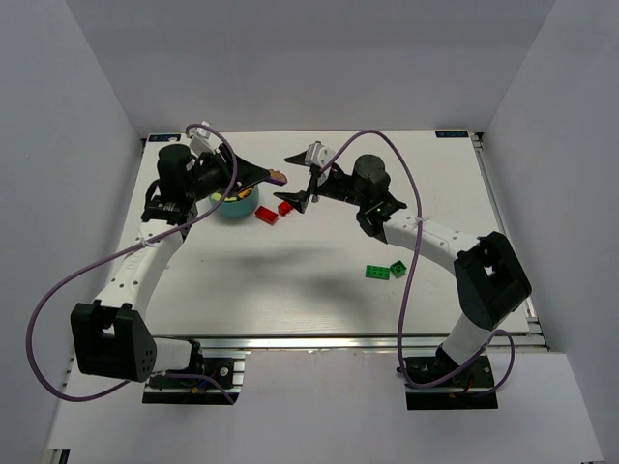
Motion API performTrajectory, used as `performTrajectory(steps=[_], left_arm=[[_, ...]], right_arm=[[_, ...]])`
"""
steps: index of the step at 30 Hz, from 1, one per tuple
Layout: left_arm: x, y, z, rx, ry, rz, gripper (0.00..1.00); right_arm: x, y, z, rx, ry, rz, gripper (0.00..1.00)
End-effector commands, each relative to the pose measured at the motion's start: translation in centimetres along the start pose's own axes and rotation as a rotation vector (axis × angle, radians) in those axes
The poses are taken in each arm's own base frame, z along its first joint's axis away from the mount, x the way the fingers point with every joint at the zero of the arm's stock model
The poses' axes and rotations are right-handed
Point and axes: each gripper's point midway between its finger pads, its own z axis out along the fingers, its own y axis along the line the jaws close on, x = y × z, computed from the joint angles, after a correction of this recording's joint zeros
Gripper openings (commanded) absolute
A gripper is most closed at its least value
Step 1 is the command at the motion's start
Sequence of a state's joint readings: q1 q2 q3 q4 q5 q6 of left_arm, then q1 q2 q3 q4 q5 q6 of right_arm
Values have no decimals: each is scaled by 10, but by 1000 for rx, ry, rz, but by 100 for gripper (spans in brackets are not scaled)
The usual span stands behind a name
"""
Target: Sort the legos into containers by color
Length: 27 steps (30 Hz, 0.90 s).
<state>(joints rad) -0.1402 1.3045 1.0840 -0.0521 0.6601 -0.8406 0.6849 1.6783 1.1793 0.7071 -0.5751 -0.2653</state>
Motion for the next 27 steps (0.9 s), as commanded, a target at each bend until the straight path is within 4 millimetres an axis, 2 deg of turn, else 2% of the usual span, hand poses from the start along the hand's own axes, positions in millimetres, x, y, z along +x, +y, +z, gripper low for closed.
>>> performTrajectory(steps=[1, 2, 4, 5, 6, 7, 8, 9, 10, 11, 12, 13, 15, 16, 18, 19, 20, 23, 27], left_arm=[[-15, 1, -4, -55, -29, 39, 4], [-25, 4, -6, -93, -60, 47, 0], [-30, 23, -12, -186, -64, 41, 0], [-52, 33, -20, -258, -130, 45, 0], [-61, 40, -25, -305, -158, 46, 0], [-66, 61, -32, -393, -163, 21, 0], [-81, 73, -39, -478, -218, 25, 0], [-100, 65, -42, -500, -262, 47, 0], [-98, 88, -40, -590, -230, 23, 0], [-104, 95, -40, -639, -230, 21, 0], [-121, 93, -47, -705, -260, 27, 0], [-123, 117, -38, -775, -227, 14, 0], [-137, 133, -40, -875, -235, 23, 0], [-147, 139, -34, -905, -221, 32, 0], [-154, 148, -33, -954, -210, 44, 0], [-169, 142, -32, -956, -239, 71, 0], [-168, 156, -26, -983, -219, 69, 0], [-176, 163, -20, -1002, -216, 89, 0], [-173, 182, -4, -993, -199, 90, 0]], right_arm=[[-14, -6, 0, 34, -38, -43, 89], [-13, -12, -1, 67, -29, -42, 89], [-14, -20, -9, 106, -19, -44, 89], [-12, -30, -14, 148, -1, -49, 89], [-3, -32, -19, 157, 43, -60, 89], [-3, -31, -24, 147, 61, -73, 89], [2, -34, -31, 137, 85, -80, 89], [7, -30, -38, 95, 105, -77, 90], [12, -10, -44, -26, 117, -52, 89], [15, -15, -53, -40, 128, -29, 84], [16, -14, -57, -54, 136, 4, 75], [22, -5, -61, -95, 160, 63, 45], [26, -7, -68, -103, 176, 99, 0], [27, -6, -70, -101, 182, 124, 0], [35, -3, -76, -94, 198, 146, 0], [37, -3, -77, -88, 203, 151, 0], [38, -4, -79, -82, 208, 163, 0], [45, -4, -83, -70, 222, 187, 0], [49, -6, -85, -65, 230, 203, 0]])
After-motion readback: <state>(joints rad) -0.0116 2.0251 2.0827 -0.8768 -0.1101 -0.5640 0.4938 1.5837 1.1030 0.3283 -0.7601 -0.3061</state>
